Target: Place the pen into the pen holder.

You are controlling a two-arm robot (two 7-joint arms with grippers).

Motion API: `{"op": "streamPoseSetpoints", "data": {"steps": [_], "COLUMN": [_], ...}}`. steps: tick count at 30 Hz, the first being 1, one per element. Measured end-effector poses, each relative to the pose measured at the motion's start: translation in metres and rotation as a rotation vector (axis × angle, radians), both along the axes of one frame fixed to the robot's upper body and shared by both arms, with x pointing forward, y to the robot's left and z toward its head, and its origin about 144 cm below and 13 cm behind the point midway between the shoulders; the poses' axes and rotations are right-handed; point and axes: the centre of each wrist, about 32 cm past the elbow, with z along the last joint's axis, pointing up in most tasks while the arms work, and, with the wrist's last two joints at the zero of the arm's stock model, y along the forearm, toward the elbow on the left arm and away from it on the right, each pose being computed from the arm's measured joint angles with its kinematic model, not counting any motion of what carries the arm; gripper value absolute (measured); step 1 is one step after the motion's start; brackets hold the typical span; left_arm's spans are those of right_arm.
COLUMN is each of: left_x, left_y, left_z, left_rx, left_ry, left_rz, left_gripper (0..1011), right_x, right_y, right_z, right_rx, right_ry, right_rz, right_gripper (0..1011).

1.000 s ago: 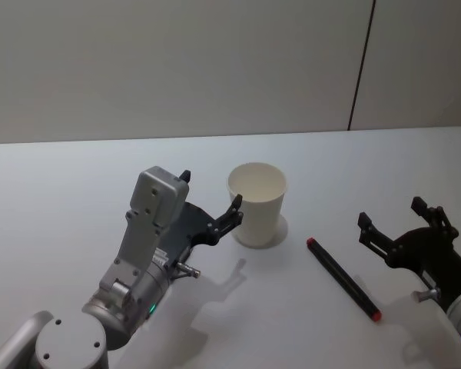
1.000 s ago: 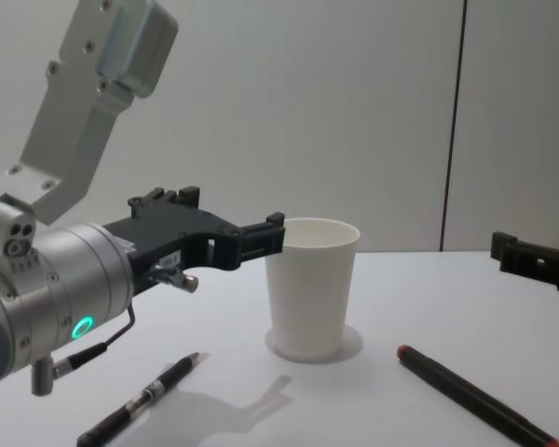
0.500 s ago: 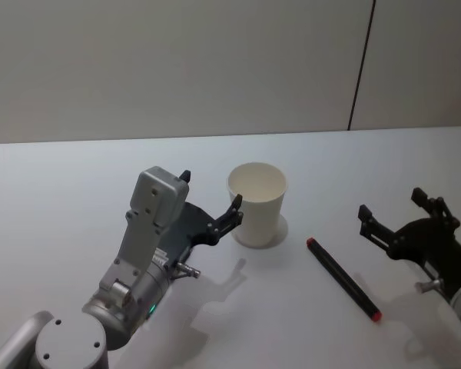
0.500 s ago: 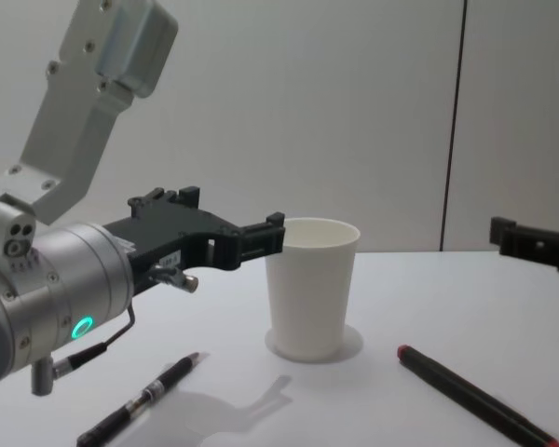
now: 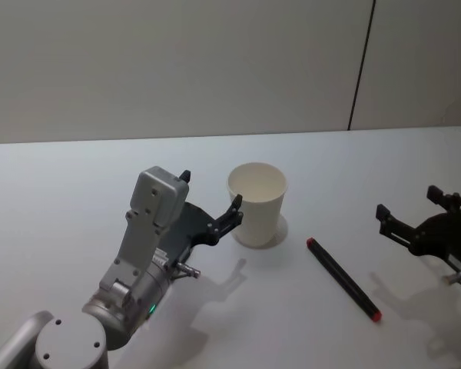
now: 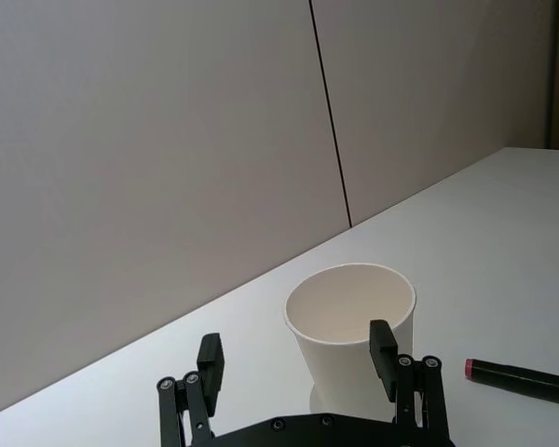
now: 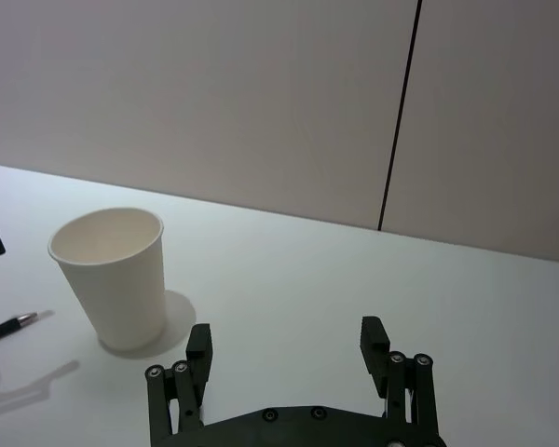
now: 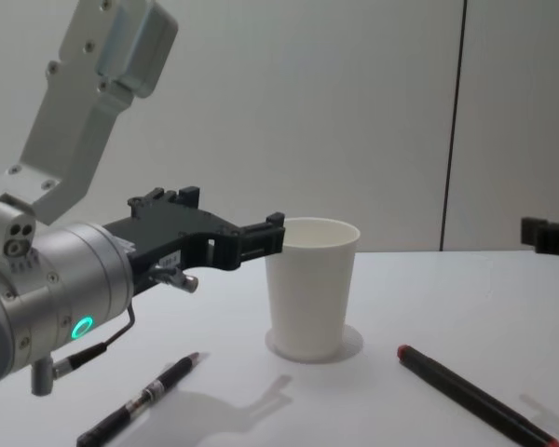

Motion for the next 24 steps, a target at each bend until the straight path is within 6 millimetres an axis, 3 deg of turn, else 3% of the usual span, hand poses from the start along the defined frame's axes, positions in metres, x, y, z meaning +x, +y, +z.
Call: {"op": "streamPoseSetpoints", "data": {"steps": [9,24], "left_x": [0.000,0.000], "left_y": [0.000,0.000], "left_z": [0.000,0.000], "left_rx": [0.000,0.000], "left_ry": [0.000,0.000], "left_rz": [0.000,0.000], "left_gripper": [1003,1003], "right_x": [0.001,0.009], "right_y": [-0.001,0.023], "right_z": [0.006,0.005], "right_rx": [-0.001,0.021], "right_ry": [0.080,0.198], "right_rz": [0.013,0.009], "right_gripper": [1002,1002]}}
